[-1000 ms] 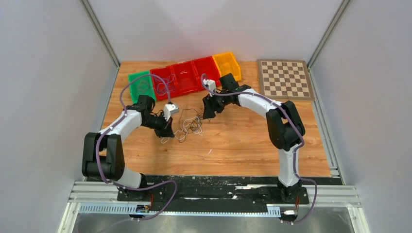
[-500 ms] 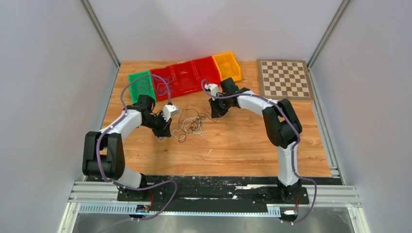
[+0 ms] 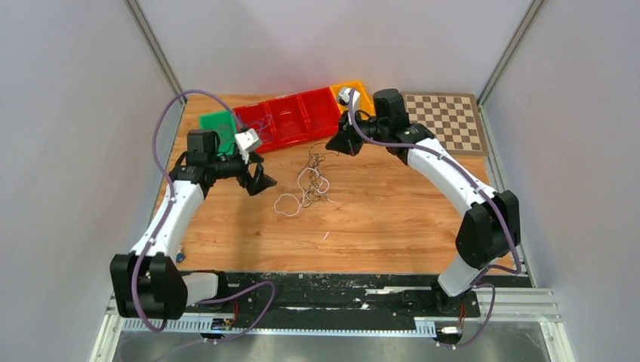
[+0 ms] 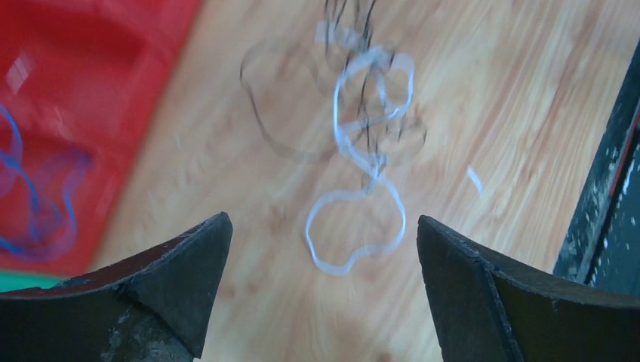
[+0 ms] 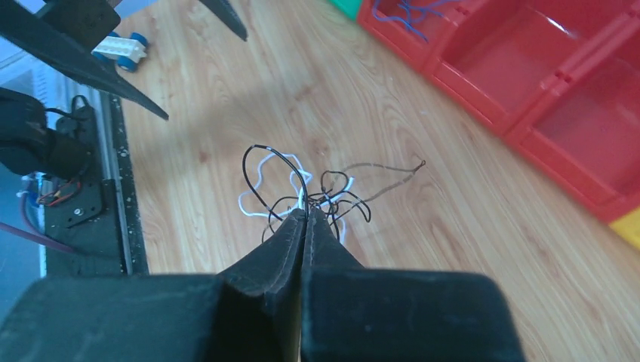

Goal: Untangle the cables

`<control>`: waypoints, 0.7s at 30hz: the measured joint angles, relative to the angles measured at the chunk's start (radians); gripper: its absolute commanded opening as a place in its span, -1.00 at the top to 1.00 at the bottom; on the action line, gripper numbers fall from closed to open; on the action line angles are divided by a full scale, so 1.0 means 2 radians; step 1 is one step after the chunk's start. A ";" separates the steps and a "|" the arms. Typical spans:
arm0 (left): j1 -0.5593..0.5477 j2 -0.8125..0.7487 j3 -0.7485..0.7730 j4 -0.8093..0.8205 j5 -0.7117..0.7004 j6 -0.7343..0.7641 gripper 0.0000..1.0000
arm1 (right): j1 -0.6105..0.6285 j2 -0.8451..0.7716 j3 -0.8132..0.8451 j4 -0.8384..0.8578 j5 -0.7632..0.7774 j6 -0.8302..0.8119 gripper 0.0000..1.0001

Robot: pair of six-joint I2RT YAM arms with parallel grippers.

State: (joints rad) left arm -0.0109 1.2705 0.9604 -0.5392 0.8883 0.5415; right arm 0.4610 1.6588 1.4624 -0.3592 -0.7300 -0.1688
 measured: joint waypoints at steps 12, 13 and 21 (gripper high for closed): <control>-0.174 0.031 -0.016 0.363 -0.025 -0.190 -0.74 | 0.030 -0.032 0.038 0.037 -0.013 0.036 1.00; -0.179 0.040 -0.022 0.383 -0.033 -0.203 -0.52 | 0.033 -0.039 0.041 0.042 -0.007 0.037 1.00; -0.180 0.087 -0.074 0.424 -0.061 -0.251 0.46 | 0.050 -0.099 0.076 0.108 0.116 0.029 1.00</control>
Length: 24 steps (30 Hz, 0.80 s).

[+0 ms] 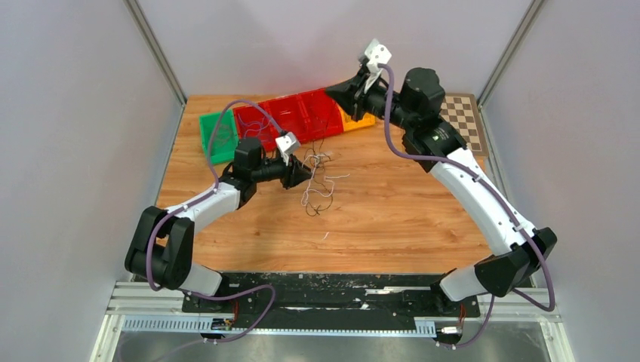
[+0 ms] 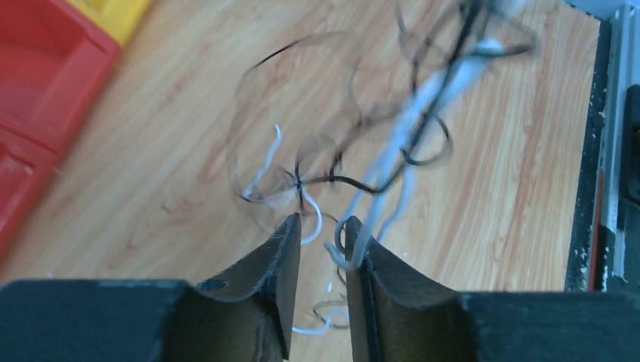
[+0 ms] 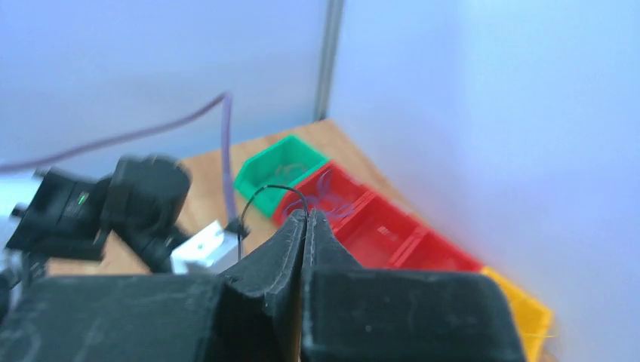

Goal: Untangle the cables

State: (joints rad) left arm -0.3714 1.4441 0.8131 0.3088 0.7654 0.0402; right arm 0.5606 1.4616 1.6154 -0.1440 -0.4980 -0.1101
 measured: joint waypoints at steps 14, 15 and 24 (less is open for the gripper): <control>0.056 0.017 -0.033 -0.089 -0.017 -0.028 0.96 | -0.025 -0.003 0.133 0.069 0.145 -0.029 1.00; 0.062 0.017 -0.032 -0.098 -0.018 -0.028 0.98 | -0.031 -0.003 0.141 0.074 0.149 -0.034 1.00; 0.086 0.016 0.000 -0.234 -0.040 0.022 1.00 | -0.068 0.007 0.176 0.104 0.157 -0.059 1.00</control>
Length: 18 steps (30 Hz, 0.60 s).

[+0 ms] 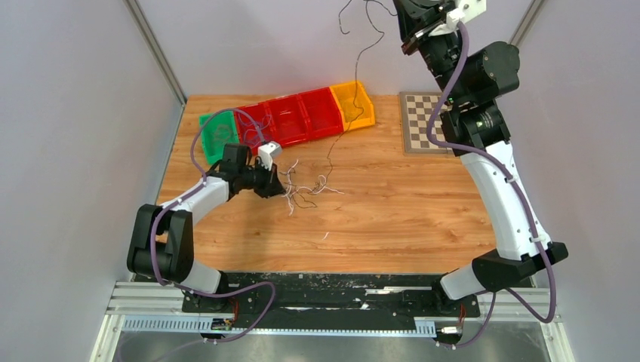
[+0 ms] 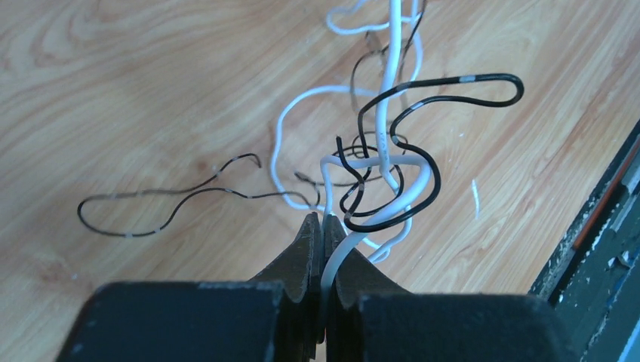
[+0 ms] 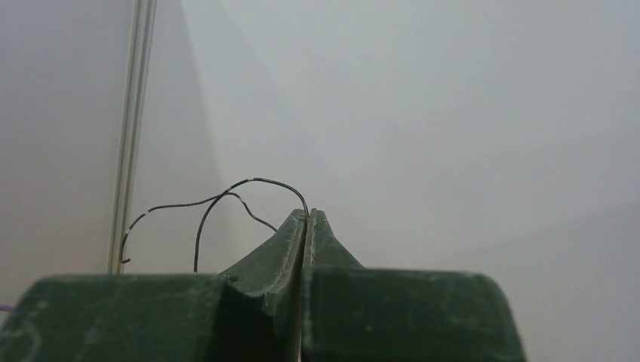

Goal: Untangle the cables

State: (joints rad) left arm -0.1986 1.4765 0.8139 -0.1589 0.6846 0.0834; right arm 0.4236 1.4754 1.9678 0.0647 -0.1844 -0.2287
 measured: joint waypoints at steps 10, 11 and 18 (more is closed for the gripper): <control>0.040 -0.013 -0.006 -0.088 -0.033 0.051 0.14 | -0.012 0.061 0.025 0.004 -0.008 -0.003 1.00; 0.042 -0.020 -0.009 -0.093 -0.030 0.056 -0.14 | -0.014 0.065 0.025 0.002 -0.016 0.001 1.00; 0.035 -0.109 -0.017 -0.031 0.044 0.054 -0.98 | -0.015 0.065 0.008 0.004 -0.084 0.051 1.00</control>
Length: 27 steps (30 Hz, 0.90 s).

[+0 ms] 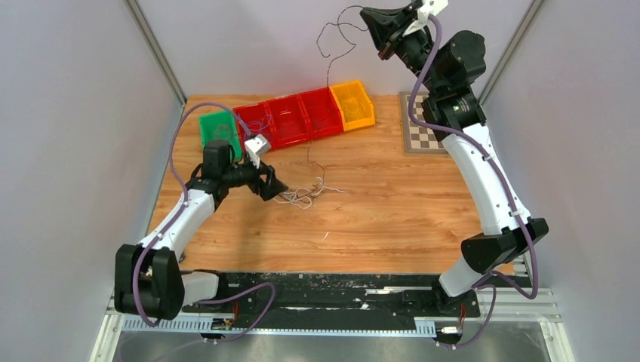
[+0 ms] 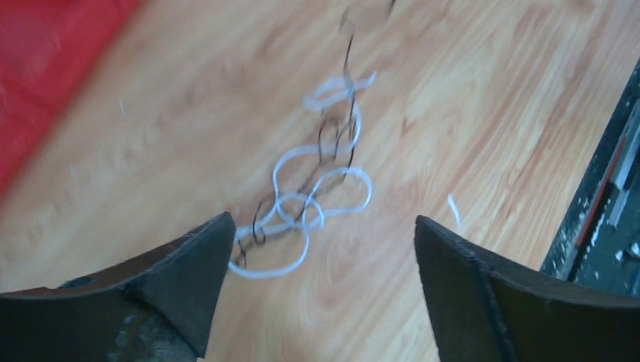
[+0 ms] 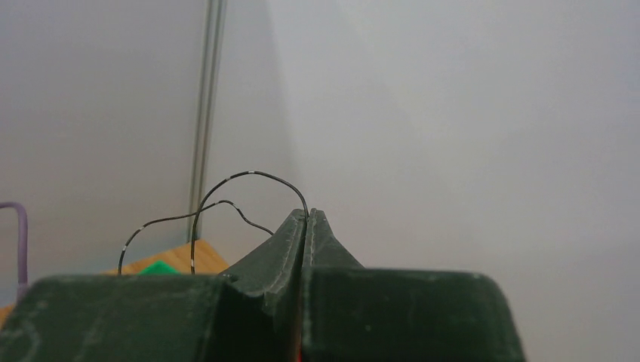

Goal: Untangle the cables

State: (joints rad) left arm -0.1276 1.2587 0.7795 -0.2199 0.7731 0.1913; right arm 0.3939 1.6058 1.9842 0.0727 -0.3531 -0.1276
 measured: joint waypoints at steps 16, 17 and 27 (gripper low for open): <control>-0.113 0.188 0.113 0.253 -0.021 -0.185 0.97 | 0.001 -0.028 -0.031 -0.006 -0.035 0.023 1.00; -0.116 0.190 0.116 0.256 -0.020 -0.192 0.99 | 0.001 -0.035 -0.039 -0.006 -0.032 0.020 1.00; -0.171 0.113 0.340 0.268 0.036 -0.303 1.00 | -0.007 -0.108 -0.183 -0.018 -0.038 0.008 1.00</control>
State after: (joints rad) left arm -0.4690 1.4841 1.4593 0.3164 0.8452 -0.4152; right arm 0.3798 1.3899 1.6173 0.0364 -0.4294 -0.1108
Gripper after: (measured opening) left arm 0.007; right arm 0.003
